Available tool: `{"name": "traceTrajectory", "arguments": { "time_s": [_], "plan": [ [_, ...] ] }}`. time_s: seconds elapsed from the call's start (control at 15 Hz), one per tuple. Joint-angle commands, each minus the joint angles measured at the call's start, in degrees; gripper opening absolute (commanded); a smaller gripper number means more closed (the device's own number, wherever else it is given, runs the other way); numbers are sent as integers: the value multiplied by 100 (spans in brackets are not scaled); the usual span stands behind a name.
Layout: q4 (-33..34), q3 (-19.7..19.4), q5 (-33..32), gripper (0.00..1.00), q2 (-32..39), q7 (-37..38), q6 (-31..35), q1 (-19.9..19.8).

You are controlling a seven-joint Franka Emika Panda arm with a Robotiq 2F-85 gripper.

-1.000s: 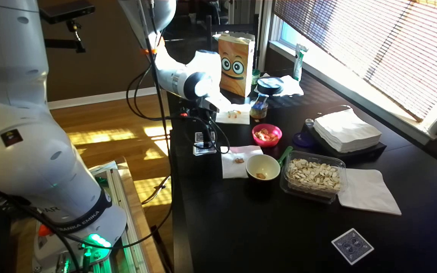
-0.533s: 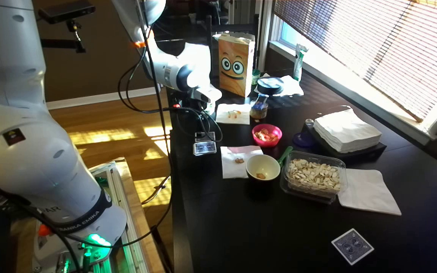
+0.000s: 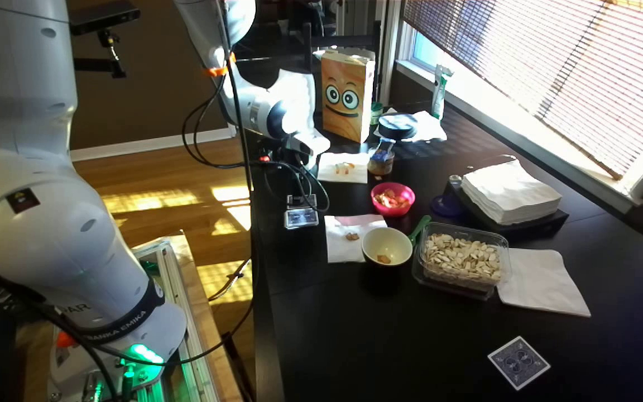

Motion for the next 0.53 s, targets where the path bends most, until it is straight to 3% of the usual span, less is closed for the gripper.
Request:
{"name": "traceTrajectory", "arguments": {
  "time_s": [0.0,0.47],
  "plan": [
    [339,-70,58,100,329,79,10,71],
    [570,-111,106,100,627,57,-3,101]
  ]
}}
